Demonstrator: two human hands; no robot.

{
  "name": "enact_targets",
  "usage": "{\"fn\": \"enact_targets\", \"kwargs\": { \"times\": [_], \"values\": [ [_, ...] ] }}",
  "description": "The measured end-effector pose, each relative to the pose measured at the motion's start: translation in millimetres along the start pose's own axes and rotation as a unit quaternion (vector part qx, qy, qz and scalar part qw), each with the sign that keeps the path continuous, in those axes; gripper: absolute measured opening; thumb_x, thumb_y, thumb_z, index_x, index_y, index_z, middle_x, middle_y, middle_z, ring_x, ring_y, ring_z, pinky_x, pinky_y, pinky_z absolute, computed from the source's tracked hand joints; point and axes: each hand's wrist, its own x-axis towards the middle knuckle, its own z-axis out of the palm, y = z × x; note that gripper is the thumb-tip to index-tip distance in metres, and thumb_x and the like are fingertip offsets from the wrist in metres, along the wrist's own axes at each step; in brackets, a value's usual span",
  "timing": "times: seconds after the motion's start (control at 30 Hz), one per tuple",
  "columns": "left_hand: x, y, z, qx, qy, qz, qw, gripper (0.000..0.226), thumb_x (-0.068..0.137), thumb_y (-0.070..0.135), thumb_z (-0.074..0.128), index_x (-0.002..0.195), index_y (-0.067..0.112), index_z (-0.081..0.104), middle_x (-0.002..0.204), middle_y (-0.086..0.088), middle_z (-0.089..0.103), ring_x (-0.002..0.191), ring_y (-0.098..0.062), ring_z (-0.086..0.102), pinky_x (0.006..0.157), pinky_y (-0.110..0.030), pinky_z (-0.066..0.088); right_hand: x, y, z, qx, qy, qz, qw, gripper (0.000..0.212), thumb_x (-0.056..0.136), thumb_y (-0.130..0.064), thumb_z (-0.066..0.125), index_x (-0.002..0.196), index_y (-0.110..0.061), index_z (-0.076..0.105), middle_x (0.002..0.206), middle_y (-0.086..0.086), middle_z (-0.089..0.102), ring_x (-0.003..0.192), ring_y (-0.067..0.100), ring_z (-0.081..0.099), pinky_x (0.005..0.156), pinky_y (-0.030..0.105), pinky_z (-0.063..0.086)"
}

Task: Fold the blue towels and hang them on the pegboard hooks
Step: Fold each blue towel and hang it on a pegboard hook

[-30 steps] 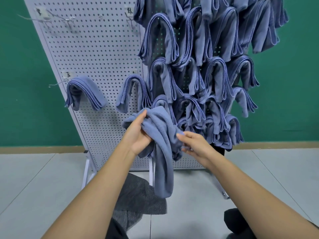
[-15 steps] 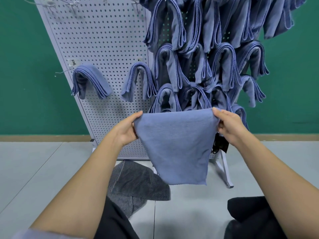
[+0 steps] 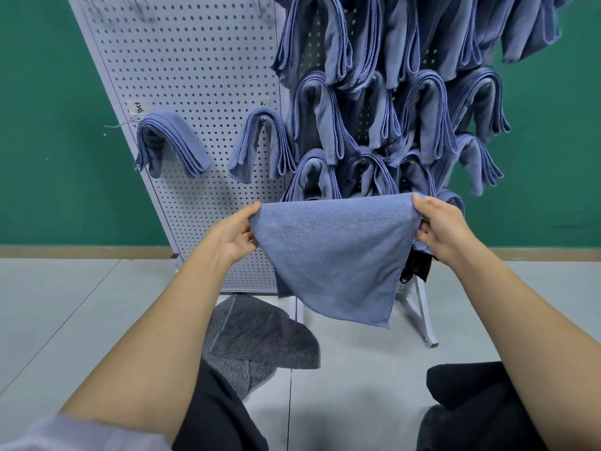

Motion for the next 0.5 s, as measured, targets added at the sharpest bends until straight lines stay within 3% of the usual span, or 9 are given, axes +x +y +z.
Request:
{"fn": "enact_targets", "kwargs": {
  "times": [0.17, 0.3, 0.4, 0.5],
  "values": [
    [2, 0, 2, -0.035, 0.009, 0.013, 0.999, 0.009, 0.091, 0.022, 0.061, 0.090, 0.013, 0.060, 0.083, 0.000, 0.063, 0.078, -0.012, 0.056, 0.072, -0.025, 0.048, -3, -2, -3, 0.002, 0.004, 0.002, 1.000, 0.020, 0.099, -0.018, 0.050, 0.085, -0.014, 0.062, 0.057, -0.007, 0.059, 0.041, 0.002, 0.051, 0.034, 0.013, 0.035],
    [4, -1, 1, -0.009, 0.038, 0.059, 0.997, 0.010, 0.088, 0.013, 0.065, 0.096, 0.009, 0.060, 0.090, -0.004, 0.067, 0.078, -0.013, 0.064, 0.064, -0.022, 0.052, -3, -2, -7, -0.004, -0.001, -0.006, 1.000, 0.020, 0.099, -0.012, 0.049, 0.082, -0.015, 0.059, 0.051, -0.012, 0.058, 0.040, -0.001, 0.051, 0.038, 0.014, 0.039],
    [4, -1, -2, 0.019, 0.043, 0.081, 0.996, 0.011, 0.084, 0.008, 0.070, 0.085, 0.013, 0.060, 0.081, -0.002, 0.067, 0.072, -0.012, 0.063, 0.065, -0.023, 0.052, 2, 1, -11, -0.029, 0.032, -0.016, 0.999, 0.017, 0.097, -0.011, 0.053, 0.081, -0.016, 0.059, 0.047, -0.013, 0.052, 0.036, 0.000, 0.043, 0.039, 0.015, 0.038],
    [3, -3, -2, 0.050, 0.040, 0.100, 0.993, 0.013, 0.082, 0.008, 0.071, 0.083, 0.015, 0.061, 0.073, 0.002, 0.068, 0.068, -0.010, 0.063, 0.068, -0.025, 0.053, 8, 4, -18, -0.052, 0.070, -0.013, 0.996, 0.011, 0.092, -0.012, 0.062, 0.084, -0.018, 0.058, 0.064, 0.000, 0.050, 0.042, 0.009, 0.041, 0.046, 0.024, 0.037]
  ]
}}
